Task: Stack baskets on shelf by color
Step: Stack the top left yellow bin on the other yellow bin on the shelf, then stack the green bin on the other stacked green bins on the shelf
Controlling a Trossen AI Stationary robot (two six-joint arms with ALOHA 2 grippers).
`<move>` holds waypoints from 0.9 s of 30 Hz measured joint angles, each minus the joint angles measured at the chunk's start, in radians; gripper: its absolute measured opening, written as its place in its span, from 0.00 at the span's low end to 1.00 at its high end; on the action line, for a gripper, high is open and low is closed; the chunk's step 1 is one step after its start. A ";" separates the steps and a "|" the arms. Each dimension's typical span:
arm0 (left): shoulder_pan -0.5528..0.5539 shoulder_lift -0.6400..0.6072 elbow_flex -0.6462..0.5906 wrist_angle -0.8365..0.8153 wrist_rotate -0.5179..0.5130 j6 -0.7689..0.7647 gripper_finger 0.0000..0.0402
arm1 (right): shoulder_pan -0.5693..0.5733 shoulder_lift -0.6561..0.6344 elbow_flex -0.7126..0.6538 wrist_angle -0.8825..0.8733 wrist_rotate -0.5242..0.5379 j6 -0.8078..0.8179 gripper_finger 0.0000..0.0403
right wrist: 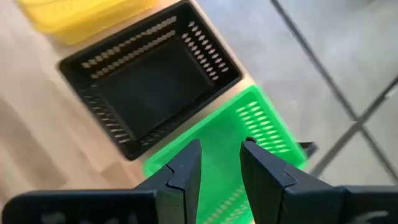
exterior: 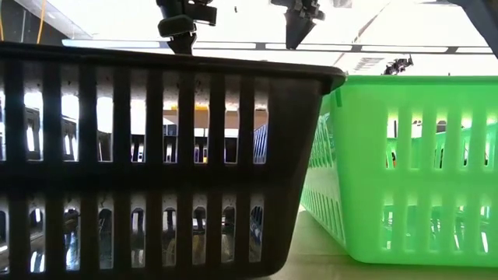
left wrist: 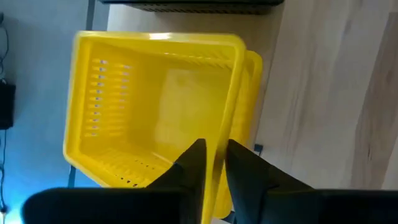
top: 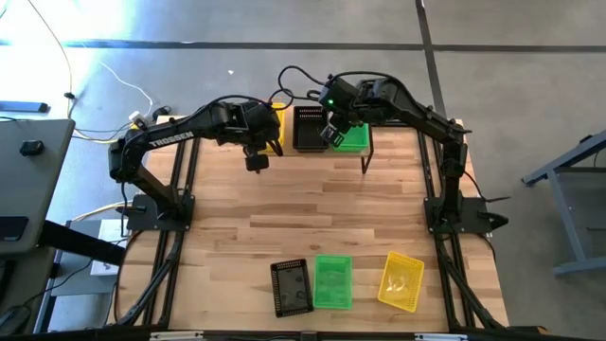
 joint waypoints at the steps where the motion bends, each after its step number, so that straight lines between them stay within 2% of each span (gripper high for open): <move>1: 0.000 0.000 0.000 0.000 0.000 -0.001 0.14 | 0.002 0.000 0.000 0.000 -0.016 0.011 0.24; 9: -0.004 0.000 0.000 -0.003 -0.001 -0.043 0.32 | 0.068 0.000 0.000 -0.017 -0.045 0.020 0.24; 14: -0.019 -0.008 -0.001 -0.023 0.000 -0.049 0.40 | 0.138 0.000 0.000 -0.059 -0.115 0.028 0.24; 22: -0.068 -0.034 -0.001 -0.089 -0.001 -0.070 0.41 | 0.259 0.000 0.000 -0.068 -0.215 0.089 0.24; 27: -0.117 -0.081 -0.001 -0.096 0.016 -0.100 0.41 | 0.349 0.000 0.000 -0.068 -0.218 0.152 0.24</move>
